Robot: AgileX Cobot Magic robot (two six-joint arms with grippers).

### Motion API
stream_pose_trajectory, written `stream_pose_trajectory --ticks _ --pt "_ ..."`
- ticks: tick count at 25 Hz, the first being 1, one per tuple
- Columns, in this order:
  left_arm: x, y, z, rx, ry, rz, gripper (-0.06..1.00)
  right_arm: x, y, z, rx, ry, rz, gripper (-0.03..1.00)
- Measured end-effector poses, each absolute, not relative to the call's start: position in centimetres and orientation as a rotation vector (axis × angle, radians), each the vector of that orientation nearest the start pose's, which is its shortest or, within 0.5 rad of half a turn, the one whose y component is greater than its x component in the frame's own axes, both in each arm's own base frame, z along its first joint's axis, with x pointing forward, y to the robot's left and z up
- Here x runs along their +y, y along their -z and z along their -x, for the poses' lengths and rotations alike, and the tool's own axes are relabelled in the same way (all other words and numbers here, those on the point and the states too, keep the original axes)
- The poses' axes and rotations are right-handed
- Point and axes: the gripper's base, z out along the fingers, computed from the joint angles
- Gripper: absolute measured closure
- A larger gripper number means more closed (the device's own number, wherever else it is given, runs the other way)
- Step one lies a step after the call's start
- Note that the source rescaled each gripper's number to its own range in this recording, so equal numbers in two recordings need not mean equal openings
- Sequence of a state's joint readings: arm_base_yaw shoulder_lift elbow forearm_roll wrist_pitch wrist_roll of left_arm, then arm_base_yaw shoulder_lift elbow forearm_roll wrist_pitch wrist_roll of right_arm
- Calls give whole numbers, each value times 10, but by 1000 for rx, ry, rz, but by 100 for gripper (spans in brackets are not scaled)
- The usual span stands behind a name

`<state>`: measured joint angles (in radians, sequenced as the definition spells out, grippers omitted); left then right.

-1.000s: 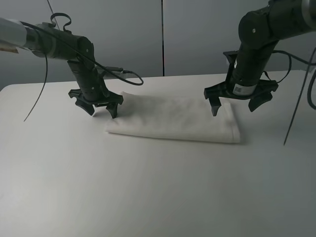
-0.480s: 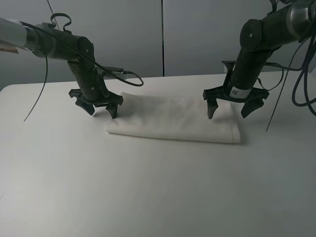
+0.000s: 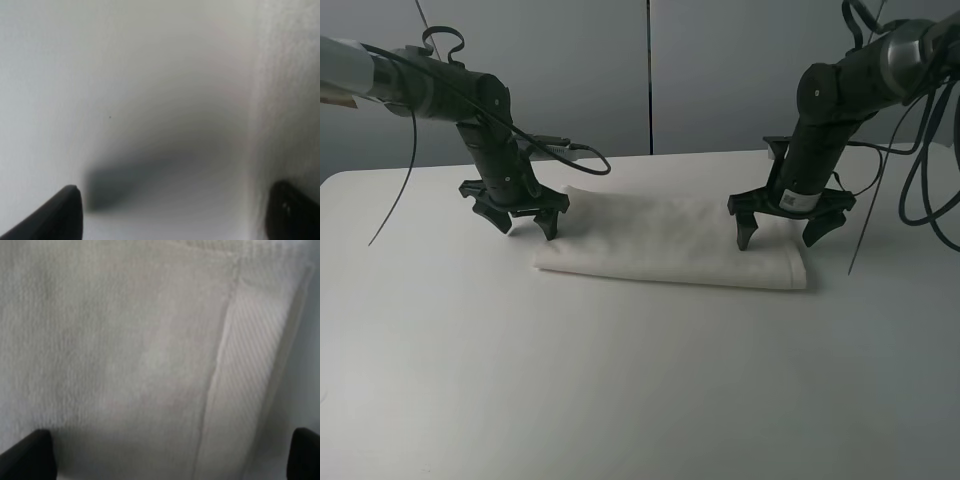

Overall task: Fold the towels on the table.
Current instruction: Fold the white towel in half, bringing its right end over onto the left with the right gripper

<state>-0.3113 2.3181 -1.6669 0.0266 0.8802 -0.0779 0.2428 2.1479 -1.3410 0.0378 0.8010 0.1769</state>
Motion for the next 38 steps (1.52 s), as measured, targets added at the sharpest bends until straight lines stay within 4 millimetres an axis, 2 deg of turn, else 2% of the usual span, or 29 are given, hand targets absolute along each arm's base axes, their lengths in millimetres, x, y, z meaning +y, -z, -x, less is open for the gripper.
stream_pose_trajectory --ticks 7,9,11,16,17,32,35,38 --pt "-137 -98 -434 2992 -4 -380 0 98 -93 -383 3103 -57 79 -3" --pt "-137 -98 -434 2992 -4 -380 0 98 -93 -383 3104 -59 80 4" --pt "-137 -98 -434 2994 -4 -380 0 98 -93 -383 3105 -67 73 21" --pt "-137 -98 -433 3000 -6 -381 0 102 -93 -382 3110 -131 83 86" --pt "-137 -98 -433 3001 -7 -381 0 103 -93 -382 3109 -146 89 96" --pt "-137 -98 -432 3008 -7 -380 0 104 -96 -379 3105 -173 186 96" --pt "-137 -98 -432 3009 -7 -380 0 104 -109 -377 3099 -182 190 96" --pt "-137 -98 -432 3009 -7 -380 0 104 -133 -374 3068 -206 192 96"
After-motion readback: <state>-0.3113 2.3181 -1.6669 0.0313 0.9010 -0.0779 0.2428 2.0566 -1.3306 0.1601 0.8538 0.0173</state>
